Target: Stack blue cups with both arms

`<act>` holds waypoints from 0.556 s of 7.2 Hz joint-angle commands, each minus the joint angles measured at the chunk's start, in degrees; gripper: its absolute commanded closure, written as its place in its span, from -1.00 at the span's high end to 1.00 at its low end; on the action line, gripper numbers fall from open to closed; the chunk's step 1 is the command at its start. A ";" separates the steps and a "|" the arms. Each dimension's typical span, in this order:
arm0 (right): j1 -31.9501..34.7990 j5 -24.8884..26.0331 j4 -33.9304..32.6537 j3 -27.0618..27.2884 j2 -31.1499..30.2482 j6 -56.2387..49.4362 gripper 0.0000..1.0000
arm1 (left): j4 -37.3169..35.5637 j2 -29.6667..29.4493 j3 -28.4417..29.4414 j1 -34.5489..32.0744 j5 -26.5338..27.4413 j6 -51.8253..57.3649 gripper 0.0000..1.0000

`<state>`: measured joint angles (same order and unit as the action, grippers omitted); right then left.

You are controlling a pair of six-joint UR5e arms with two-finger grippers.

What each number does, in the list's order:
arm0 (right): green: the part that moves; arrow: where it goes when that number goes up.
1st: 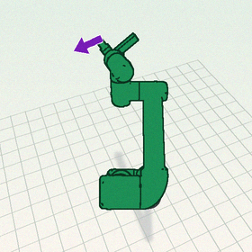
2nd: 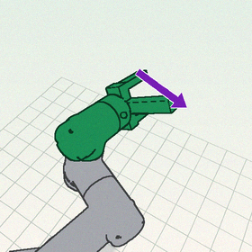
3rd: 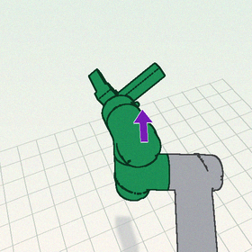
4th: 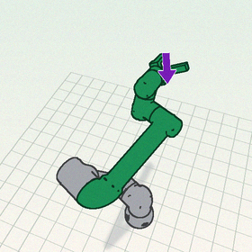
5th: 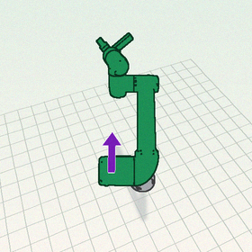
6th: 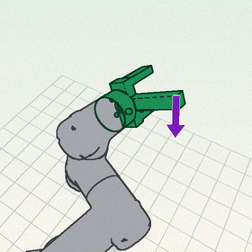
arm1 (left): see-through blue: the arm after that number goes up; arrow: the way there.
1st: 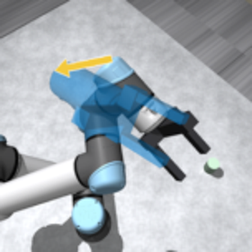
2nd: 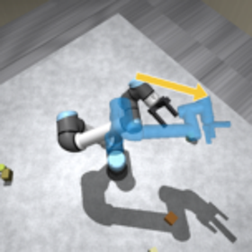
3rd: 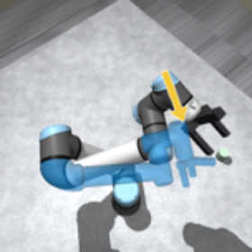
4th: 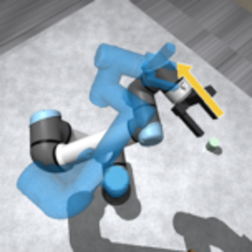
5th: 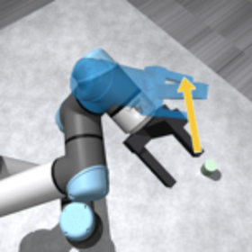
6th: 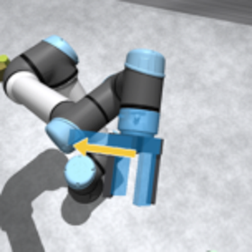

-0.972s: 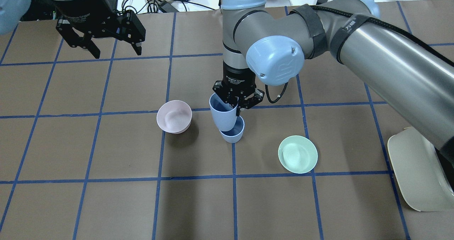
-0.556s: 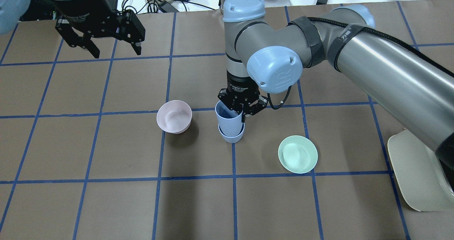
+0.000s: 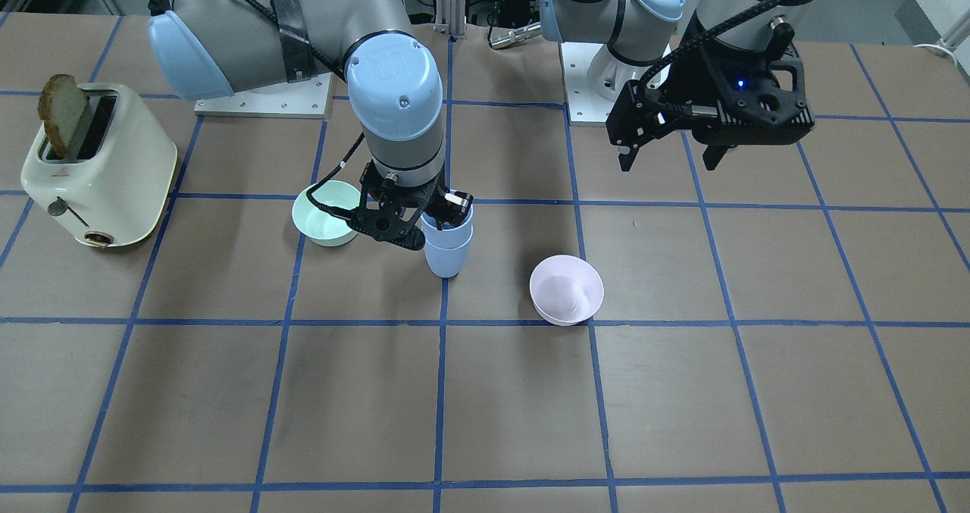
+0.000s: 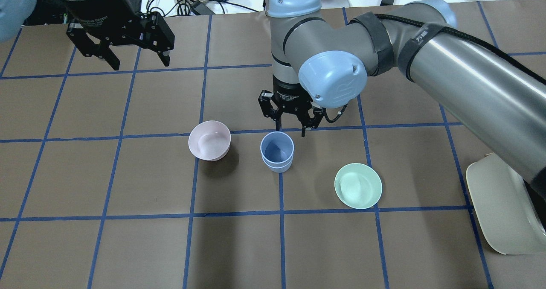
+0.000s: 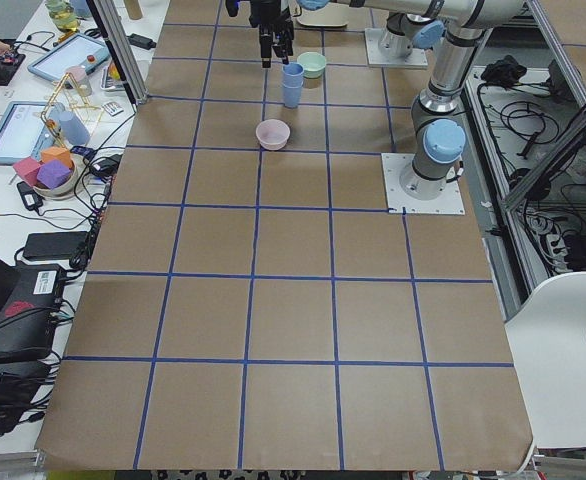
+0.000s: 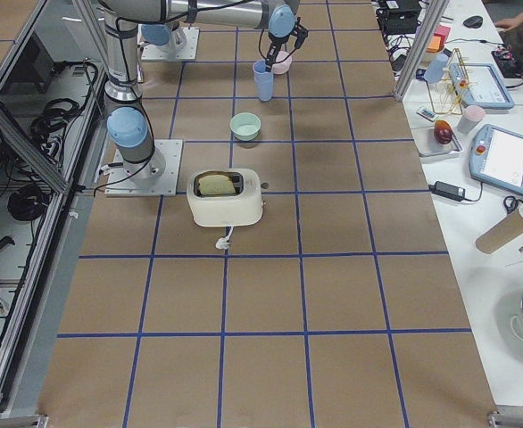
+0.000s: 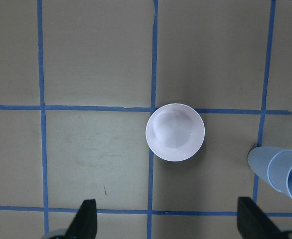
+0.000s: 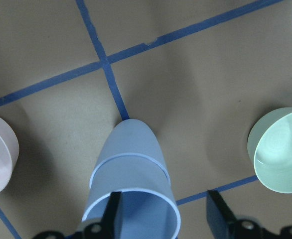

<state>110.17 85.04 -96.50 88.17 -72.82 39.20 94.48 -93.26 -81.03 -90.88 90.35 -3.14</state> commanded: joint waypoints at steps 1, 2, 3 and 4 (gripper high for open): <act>-2.57 -0.05 0.79 -4.82 -0.74 -0.18 1.00 | 0.00 0.00 0.00 0.00 0.00 0.06 1.00; -4.77 0.12 0.88 -6.50 -1.53 -1.22 1.00 | 0.00 0.00 0.00 0.00 0.00 0.07 1.00; -8.09 1.95 0.27 -6.86 -2.15 -4.28 1.00 | 0.00 0.00 0.00 0.00 0.00 0.07 1.00; -12.04 5.80 0.09 -6.87 -2.68 -17.97 1.00 | 0.00 0.00 0.00 0.00 0.00 0.07 1.00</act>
<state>102.75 87.16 -96.09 81.76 -74.75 33.23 94.48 -93.25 -81.04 -90.88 90.35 -3.08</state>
